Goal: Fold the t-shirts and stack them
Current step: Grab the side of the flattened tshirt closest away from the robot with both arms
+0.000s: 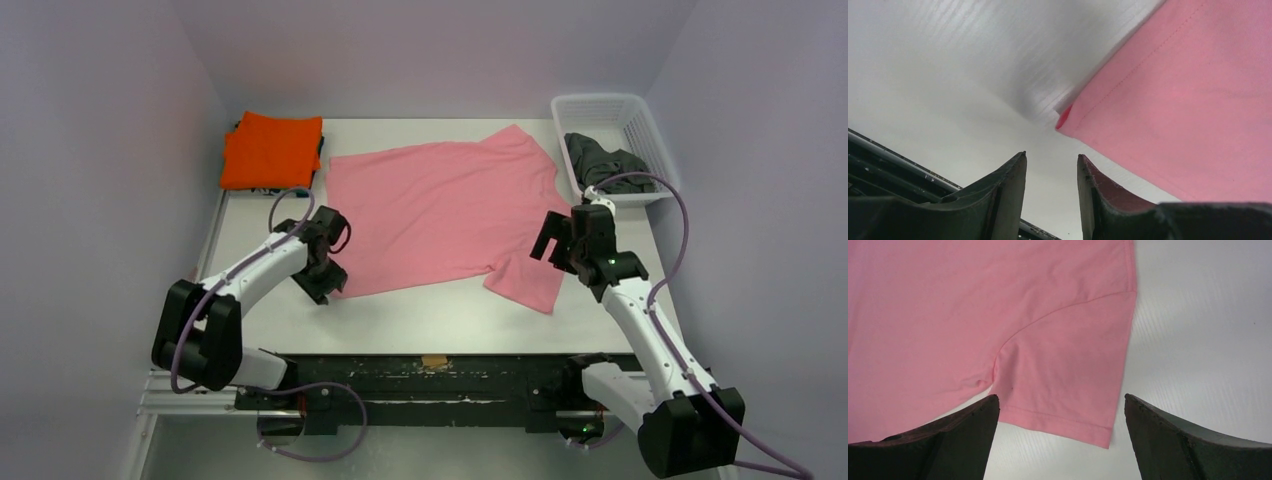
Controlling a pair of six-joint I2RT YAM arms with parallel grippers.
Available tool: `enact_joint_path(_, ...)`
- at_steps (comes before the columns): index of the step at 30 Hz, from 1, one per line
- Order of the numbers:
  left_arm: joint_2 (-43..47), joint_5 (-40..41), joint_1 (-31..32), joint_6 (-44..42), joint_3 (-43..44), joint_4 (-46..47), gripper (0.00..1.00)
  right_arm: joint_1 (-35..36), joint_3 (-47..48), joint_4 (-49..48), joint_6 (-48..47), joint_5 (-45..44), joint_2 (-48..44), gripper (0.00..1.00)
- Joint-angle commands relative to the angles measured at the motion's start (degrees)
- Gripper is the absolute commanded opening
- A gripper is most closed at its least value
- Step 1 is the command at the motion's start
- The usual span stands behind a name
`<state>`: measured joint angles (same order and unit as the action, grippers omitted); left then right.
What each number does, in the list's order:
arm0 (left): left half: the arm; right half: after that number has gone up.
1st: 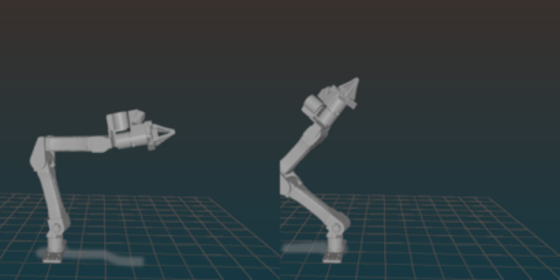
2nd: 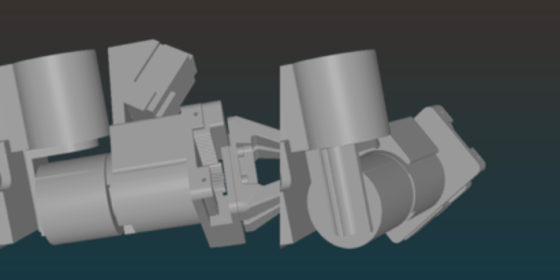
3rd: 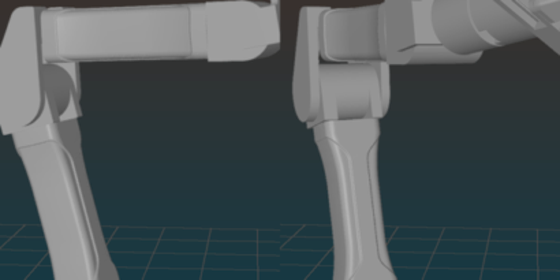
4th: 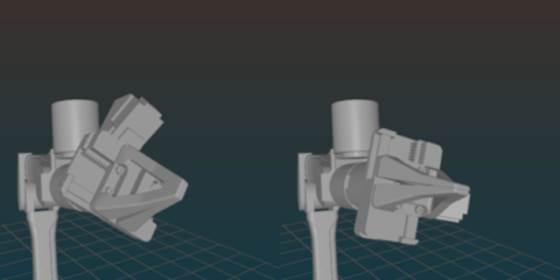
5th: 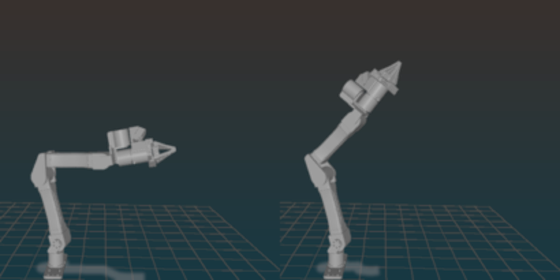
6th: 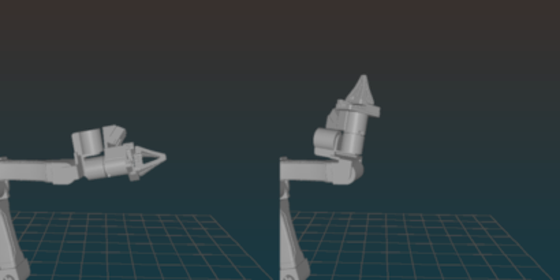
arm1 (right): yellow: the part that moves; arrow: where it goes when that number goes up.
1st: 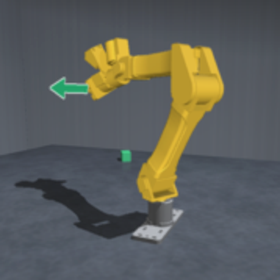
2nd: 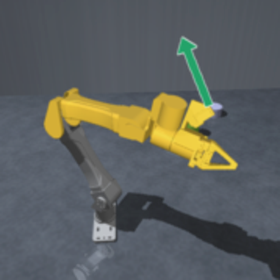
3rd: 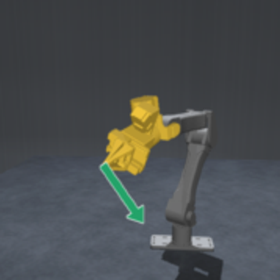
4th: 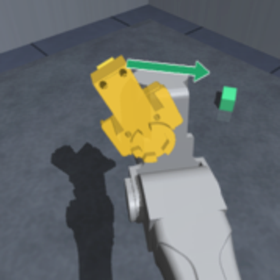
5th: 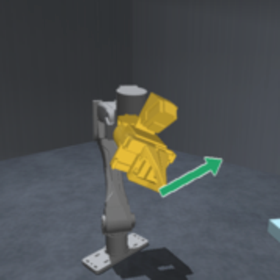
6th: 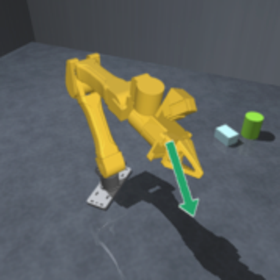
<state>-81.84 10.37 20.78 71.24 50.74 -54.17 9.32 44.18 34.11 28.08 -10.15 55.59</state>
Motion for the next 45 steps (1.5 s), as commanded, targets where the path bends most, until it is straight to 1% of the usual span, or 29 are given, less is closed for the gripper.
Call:
enact_joint_path(1, 1.1, 5.0, 0.3, 4.5, -2.8, 3.8, 0.41, 0.0, -0.1, -3.5, -0.2, 1.8, 0.9, 0.93)
enact_joint_path(3, -1.5, 4.7, 0.3, 4.4, -1.5, 6.6, 0.41, 0.0, 1.1, -2.8, -0.8, 2.4, 2.0, 0.93)
enact_joint_path(5, -5.2, 4.6, 0.4, 4.6, 0.8, 7.0, 0.41, 0.0, 2.3, -2.1, -1.3, 2.2, 2.5, 0.93)
enact_joint_path(7, -8.3, 4.5, 0.4, 6.0, 1.1, 7.9, 0.40, 0.0, 2.2, -2.5, -1.3, 2.2, 2.1, 0.93)
enact_joint_path(9, -10.5, 3.3, 0.7, 6.8, 0.1, 12.0, 0.39, 0.0, 1.9, -2.7, -1.3, 2.3, 1.5, 0.93)
enact_joint_path(11, -13.5, 2.3, 0.7, 7.0, 0.6, 13.4, 0.36, 0.0, 1.9, -2.3, -1.4, 2.0, 1.1, 0.93)
enact_joint_path(12, -14.8, 2.1, 0.7, 6.9, 1.1, 13.4, 0.31, 0.0, 2.0, -2.2, -1.5, 1.8, 0.9, 0.93)
enact_joint_path(13, -16.0, 1.7, 0.8, 6.8, 1.5, 13.1, 0.24, 0.0, 1.9, -2.2, -1.5, 1.5, 0.6, 0.93)
enact_joint_path(14, -16.9, 1.3, 0.9, 6.8, 1.8, 13.3, 0.13, 0.0, 1.9, -2.2, -1.5, 1.5, 0.5, 0.93)
enact_joint_path(15, -17.4, 0.9, 0.9, 6.6, 1.9, 13.4, 0.00, 0.0, 1.9, -2.1, -1.5, 1.5, 0.4, 0.93)
enact_joint_path(17, -17.3, 0.7, 1.2, 6.0, 1.8, 13.9, 0.00, 0.0, 1.6, -2.0, -1.6, 1.3, 0.4, 0.93)
enact_joint_path(20, -14.7, 3.2, 1.8, 5.1, 1.8, 12.3, 0.00, 0.0, 0.9, 0.2, -0.9, 0.8, 1.0, 0.93)
enact_joint_path(22, -11.8, 5.1, 2.1, 4.6, 1.2, 10.5, 0.00, 0.1, 0.1, 2.1, -0.4, 0.9, 1.5, 0.92)
enact_joint_path(24, -8.4, 5.7, 2.2, 3.5, 0.0, 10.9, 0.00, 0.1, -1.6, 3.5, 0.3, 1.4, 1.7, 0.91)
enact_joint_path(29, 0.5, 5.0, 2.4, 0.0, -1.6, 10.6, 0.00, 0.1, -7.0, 4.6, 3.4, 3.5, 2.3, 0.86)
enact_joint_path(32, 5.0, 5.5, 2.4, -0.7, -2.5, 9.2, 0.00, 0.1, -9.2, 3.7, 5.7, 5.2, 4.1, 0.80)
enact_joint_path(36, 8.5, 6.3, 2.4, -1.5, -2.8, 8.3, 0.00, 0.1, -12.2, 2.2, 6.4, 6.9, 6.5, 0.69)
enact_joint_path(39, 9.0, 6.3, 2.4, -1.6, -2.8, 7.7, 0.00, 0.1, -14.0, -1.1, 6.5, 7.3, 8.0, 0.63)
enact_joint_path(42, 9.1, 6.1, 2.4, -1.6, -2.6, 7.7, 0.00, 0.6, -13.3, -2.9, 7.0, 6.7, 10.3, 0.54)
enact_joint_path(45, 9.3, 6.4, 2.4, -1.6, -2.6, 7.4, 0.00, 1.2, -13.0, -4.1, 7.5, 5.4, 13.1, 0.50)
